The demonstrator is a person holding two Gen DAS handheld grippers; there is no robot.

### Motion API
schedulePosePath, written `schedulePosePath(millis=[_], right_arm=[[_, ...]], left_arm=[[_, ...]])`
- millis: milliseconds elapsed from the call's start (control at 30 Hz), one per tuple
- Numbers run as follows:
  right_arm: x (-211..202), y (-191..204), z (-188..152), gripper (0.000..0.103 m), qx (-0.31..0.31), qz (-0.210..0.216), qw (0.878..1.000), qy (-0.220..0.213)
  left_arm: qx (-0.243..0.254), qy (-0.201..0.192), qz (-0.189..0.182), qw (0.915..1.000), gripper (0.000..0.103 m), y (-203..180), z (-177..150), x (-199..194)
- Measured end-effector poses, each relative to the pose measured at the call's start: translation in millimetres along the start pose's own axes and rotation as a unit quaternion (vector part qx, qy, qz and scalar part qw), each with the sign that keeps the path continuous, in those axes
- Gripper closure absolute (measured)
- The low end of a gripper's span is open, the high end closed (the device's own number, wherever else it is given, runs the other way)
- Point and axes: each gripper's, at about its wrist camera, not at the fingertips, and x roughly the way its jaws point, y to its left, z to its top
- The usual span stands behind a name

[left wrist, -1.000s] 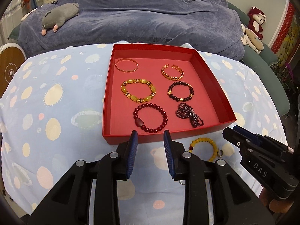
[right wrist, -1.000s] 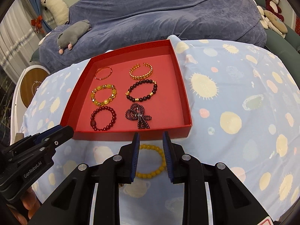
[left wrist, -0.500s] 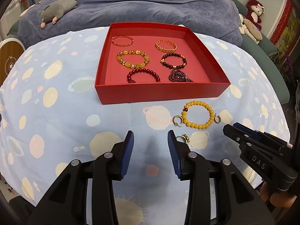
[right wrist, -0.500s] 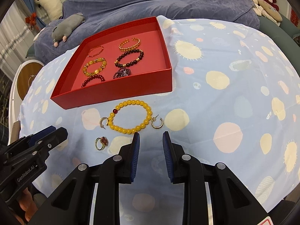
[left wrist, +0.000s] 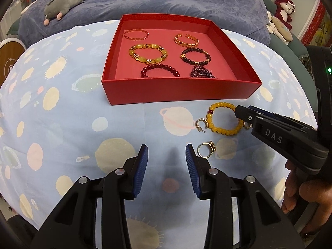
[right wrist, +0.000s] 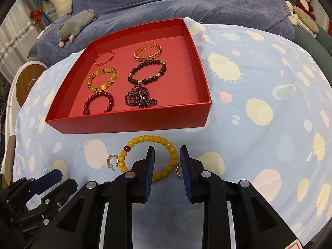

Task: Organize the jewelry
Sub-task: 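Grasp the yellow bead bracelet with right tool while left tool moves to the gold ring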

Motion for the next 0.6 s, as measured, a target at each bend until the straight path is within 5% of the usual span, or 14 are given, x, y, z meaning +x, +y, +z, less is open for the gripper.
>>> schedulePosePath(millis=[267, 367, 433, 600], right_arm=[[13.8, 4.3, 0.6, 0.078, -0.012, -0.002, 1.000, 0.006], [14.9, 5.2, 2.2, 0.082, -0.015, 0.000, 1.000, 0.006], [15.4, 5.6, 2.9, 0.095, -0.019, 0.000, 1.000, 0.009], [8.0, 4.9, 0.7, 0.095, -0.016, 0.004, 1.000, 0.003]], left_arm=[[-0.001, 0.009, -0.002, 1.0000, 0.067, 1.3, -1.0, 9.0], [-0.001, 0.011, -0.003, 0.9999, 0.067, 0.5, -0.9, 10.3], [-0.001, 0.010, -0.005, 0.9999, 0.067, 0.1, -0.8, 10.6], [0.004, 0.010, -0.011, 0.9999, 0.067, -4.7, -0.2, 9.8]])
